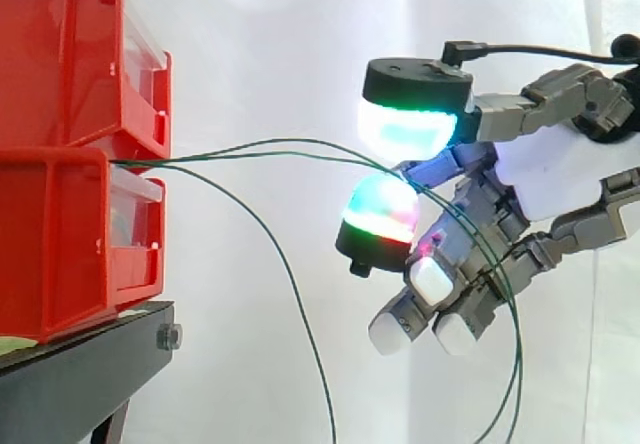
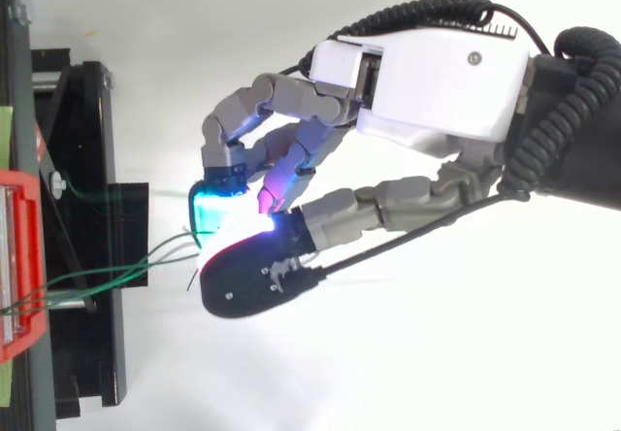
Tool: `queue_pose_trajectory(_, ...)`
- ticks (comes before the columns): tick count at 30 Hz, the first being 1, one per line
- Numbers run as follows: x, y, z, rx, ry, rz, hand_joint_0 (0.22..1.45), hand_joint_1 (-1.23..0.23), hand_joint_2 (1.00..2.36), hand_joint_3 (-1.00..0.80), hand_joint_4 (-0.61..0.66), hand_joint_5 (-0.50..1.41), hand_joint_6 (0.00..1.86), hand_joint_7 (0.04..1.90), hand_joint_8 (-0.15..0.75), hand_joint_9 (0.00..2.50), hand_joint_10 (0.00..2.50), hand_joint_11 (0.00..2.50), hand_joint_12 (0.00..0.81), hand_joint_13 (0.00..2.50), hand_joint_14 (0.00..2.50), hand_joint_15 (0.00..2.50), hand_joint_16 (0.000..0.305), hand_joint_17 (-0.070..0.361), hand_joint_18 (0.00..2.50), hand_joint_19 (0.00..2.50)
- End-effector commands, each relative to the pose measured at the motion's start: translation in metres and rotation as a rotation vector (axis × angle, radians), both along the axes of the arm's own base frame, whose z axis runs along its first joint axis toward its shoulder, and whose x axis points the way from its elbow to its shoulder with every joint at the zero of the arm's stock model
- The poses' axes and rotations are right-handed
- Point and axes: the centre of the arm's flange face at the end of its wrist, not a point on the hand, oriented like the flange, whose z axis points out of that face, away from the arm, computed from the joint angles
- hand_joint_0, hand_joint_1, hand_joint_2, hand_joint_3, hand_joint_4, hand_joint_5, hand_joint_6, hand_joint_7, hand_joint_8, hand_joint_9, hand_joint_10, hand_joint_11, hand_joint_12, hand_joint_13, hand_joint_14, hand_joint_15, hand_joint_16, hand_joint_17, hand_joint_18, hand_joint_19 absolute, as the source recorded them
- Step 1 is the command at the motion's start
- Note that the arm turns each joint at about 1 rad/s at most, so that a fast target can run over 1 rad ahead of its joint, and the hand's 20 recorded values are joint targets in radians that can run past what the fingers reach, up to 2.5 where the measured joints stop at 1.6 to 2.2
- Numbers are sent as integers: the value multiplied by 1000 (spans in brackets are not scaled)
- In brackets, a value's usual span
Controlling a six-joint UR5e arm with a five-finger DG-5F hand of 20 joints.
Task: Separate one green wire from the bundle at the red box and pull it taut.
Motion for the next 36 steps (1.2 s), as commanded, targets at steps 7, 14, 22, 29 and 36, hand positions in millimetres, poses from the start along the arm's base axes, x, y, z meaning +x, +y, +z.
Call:
queue_pose_trajectory(7,0,-1,1,4,-3,-2,579,-636,1012,-329,104,-130,893,1095,262,1042,13,363,320,643,10,259,50,113,584,530)
queue_pose_trajectory(14,-1,-2,0,3,2,-4,586,-716,1013,-290,110,-139,903,1051,257,1026,12,381,321,642,10,261,50,113,576,529)
queue_pose_trajectory(22,0,-1,-1,3,3,-1,592,-739,1010,-365,120,-143,904,1021,258,1016,12,381,318,642,10,258,50,114,583,528)
queue_pose_trajectory(29,0,-2,0,4,0,-2,596,-746,1011,-349,107,-144,904,1026,256,1012,15,379,318,644,12,264,50,113,588,527)
queue_pose_trajectory(36,0,-2,0,0,1,-3,605,-758,1011,-349,88,-143,905,1022,256,1012,12,382,316,645,11,266,50,113,591,520)
